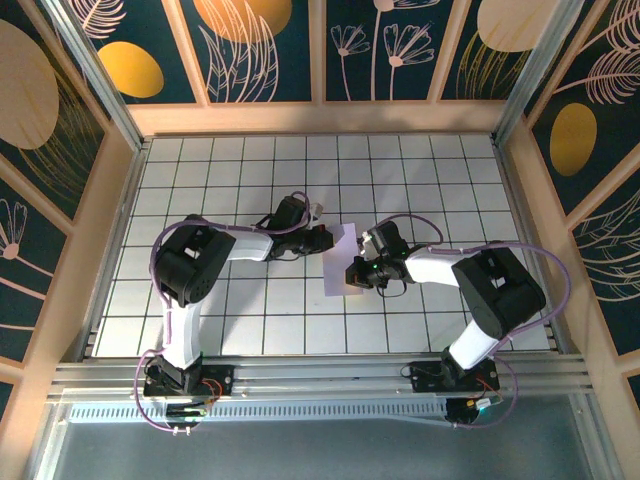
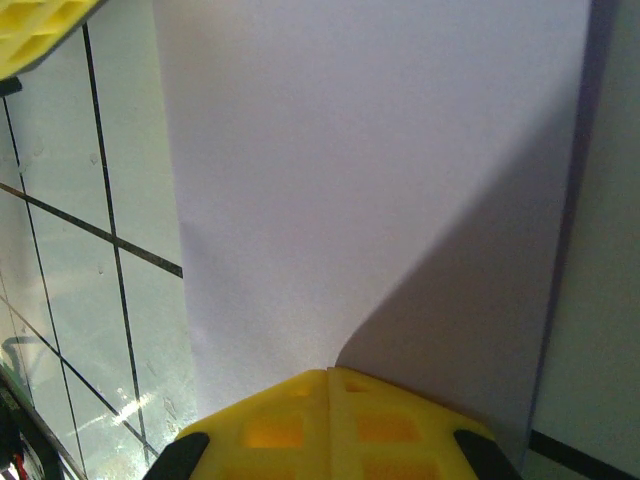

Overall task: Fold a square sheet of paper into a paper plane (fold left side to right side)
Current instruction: First fold the square sheet of paper in half at the center of the table.

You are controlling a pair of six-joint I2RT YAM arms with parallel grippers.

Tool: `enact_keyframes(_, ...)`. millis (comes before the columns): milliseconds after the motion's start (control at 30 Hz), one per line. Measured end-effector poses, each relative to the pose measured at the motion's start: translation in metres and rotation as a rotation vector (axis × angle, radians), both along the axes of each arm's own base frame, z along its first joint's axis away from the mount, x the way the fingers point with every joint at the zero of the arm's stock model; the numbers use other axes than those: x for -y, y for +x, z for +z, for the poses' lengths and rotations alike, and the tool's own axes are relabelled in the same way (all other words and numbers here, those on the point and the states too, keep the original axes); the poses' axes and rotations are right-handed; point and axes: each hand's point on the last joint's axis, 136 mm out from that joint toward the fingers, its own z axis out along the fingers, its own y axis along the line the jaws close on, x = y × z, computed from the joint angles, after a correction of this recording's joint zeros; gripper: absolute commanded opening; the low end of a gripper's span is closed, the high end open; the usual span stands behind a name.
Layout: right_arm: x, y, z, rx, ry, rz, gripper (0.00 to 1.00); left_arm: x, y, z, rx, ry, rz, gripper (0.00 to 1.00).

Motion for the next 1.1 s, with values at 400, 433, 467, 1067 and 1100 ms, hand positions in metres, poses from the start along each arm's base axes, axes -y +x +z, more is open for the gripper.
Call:
enact_keyframes(400,0.000,0.000,0.000,0.000,0.000,0.000,0.00,-0.003,0.008,-0.008,0.003,0.020,0.027,0.02)
enact_keyframes(433,0.000,0.000,0.000,0.000,-0.001,0.000,0.00,-0.004,0.009,-0.008,0.002,0.019,0.027,0.02)
enact_keyframes(467,0.000,0.000,0.000,0.000,-0.001,0.000,0.00,-0.004,0.009,-0.008,0.002,0.018,0.029,0.02)
enact_keyframes(1067,0.000,0.000,-0.001,0.003,0.003,0.001,0.00,-0.016,0.051,-0.008,0.014,0.009,0.068,0.02)
enact_keyframes(1100,0.000,0.000,-0.001,0.003,0.004,0.000,0.00,-0.016,0.053,-0.007,0.016,0.009,0.069,0.02)
